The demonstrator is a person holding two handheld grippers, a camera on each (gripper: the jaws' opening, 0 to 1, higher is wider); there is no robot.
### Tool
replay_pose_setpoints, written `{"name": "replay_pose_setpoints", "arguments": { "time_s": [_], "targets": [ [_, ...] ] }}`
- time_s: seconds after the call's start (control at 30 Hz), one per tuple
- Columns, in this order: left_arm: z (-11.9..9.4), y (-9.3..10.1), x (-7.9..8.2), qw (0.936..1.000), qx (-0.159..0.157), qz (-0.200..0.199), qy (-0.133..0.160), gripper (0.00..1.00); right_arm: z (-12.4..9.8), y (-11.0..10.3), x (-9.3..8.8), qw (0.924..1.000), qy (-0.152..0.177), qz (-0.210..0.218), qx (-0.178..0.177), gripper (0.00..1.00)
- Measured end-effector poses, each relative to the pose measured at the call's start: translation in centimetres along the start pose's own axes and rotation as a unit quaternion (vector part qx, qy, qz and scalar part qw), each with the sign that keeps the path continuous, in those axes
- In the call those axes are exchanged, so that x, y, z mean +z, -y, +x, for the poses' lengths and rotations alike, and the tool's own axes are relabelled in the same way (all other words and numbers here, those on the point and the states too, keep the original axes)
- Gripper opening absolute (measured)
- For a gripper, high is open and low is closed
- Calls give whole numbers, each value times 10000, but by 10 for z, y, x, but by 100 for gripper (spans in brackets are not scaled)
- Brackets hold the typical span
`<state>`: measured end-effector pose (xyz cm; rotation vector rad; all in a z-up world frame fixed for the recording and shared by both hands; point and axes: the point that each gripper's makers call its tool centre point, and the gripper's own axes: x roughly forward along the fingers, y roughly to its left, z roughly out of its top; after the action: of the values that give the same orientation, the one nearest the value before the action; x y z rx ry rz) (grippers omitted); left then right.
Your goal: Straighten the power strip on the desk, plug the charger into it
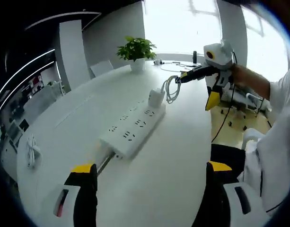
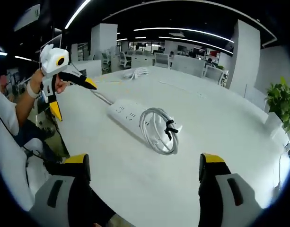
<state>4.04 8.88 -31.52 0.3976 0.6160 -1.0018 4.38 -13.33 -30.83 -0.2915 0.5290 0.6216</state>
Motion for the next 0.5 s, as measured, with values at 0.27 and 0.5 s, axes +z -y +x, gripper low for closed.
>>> {"name": "replay_pose_setpoints", "arguments": {
  "time_s": [0.27,0.5],
  "targets": [
    [-27,21,-9,9998,96,167,-23,95,-29,-4,-8,9999,-25,5,-158,92],
    [-47,39,-19,9998,141,86,57,93,-50,-9,-16,9995,20,16,-302,92]
  ]
}}
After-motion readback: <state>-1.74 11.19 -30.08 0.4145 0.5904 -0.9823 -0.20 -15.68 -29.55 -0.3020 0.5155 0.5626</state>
